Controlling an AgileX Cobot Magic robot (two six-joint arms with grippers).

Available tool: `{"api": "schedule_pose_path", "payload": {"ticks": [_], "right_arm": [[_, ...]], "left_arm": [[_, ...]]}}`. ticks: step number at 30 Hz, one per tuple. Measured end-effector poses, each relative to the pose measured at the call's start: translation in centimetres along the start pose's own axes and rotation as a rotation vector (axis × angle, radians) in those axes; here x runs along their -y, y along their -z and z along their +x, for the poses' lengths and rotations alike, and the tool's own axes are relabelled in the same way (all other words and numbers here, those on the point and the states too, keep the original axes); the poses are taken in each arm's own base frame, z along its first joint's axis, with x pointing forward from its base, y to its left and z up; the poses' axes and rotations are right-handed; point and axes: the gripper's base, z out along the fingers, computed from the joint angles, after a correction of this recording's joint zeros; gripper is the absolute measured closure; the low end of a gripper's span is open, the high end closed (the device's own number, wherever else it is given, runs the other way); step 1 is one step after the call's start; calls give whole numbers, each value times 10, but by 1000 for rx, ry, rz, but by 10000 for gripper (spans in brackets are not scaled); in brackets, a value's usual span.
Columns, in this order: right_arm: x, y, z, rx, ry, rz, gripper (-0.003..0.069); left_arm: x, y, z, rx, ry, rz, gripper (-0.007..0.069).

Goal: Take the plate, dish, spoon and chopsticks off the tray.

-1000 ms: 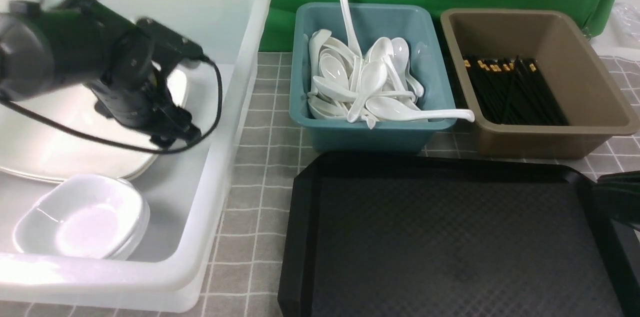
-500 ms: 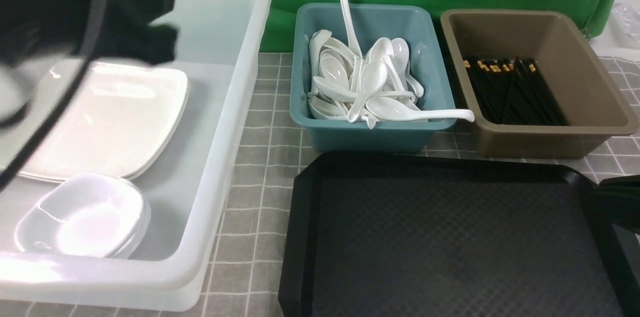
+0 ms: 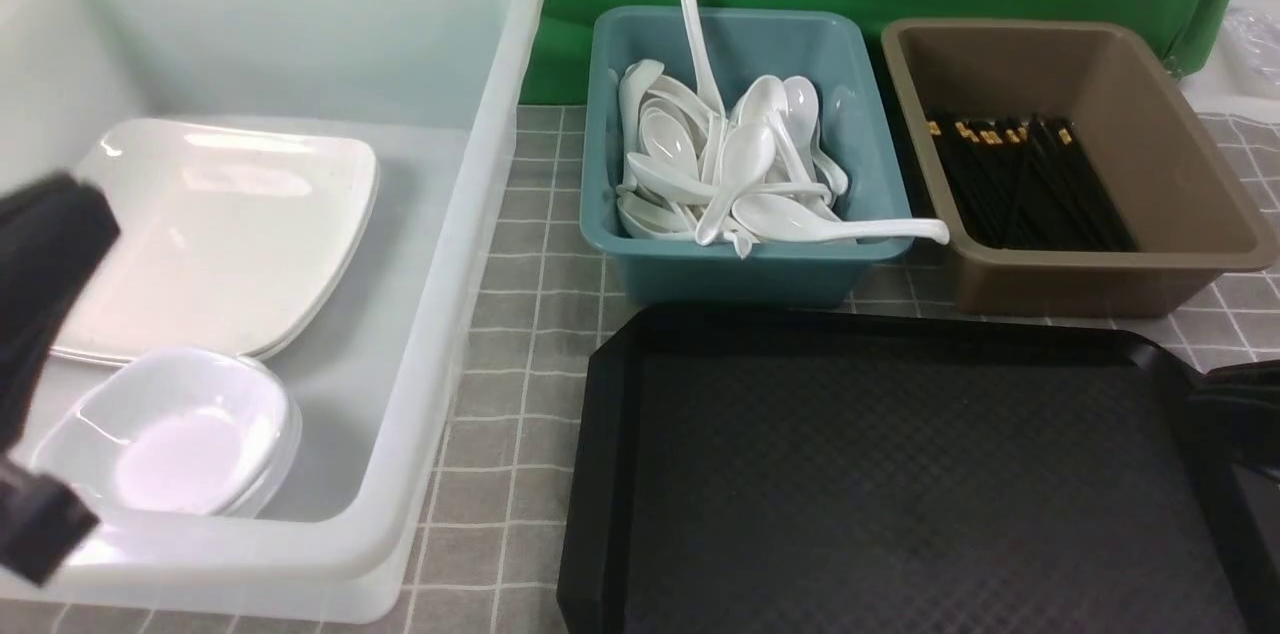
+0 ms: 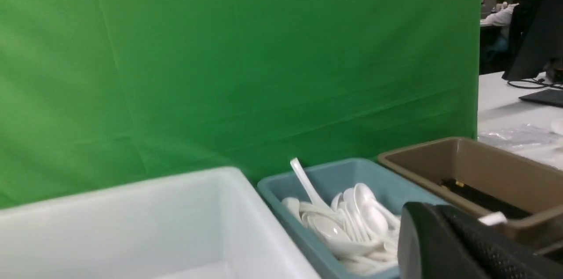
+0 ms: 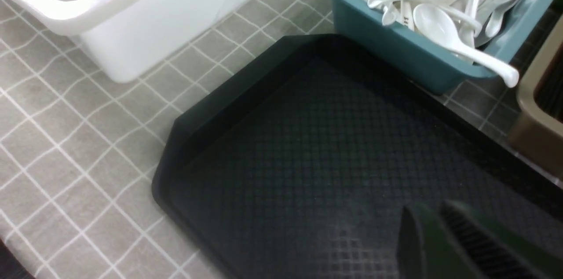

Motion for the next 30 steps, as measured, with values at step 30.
{"api": "schedule_pose_path", "payload": {"ticks": [30], "right_arm": [[32, -28, 165, 321, -245, 543, 642]], "left_arm": [[7, 16, 118, -280, -8, 6, 616]]}}
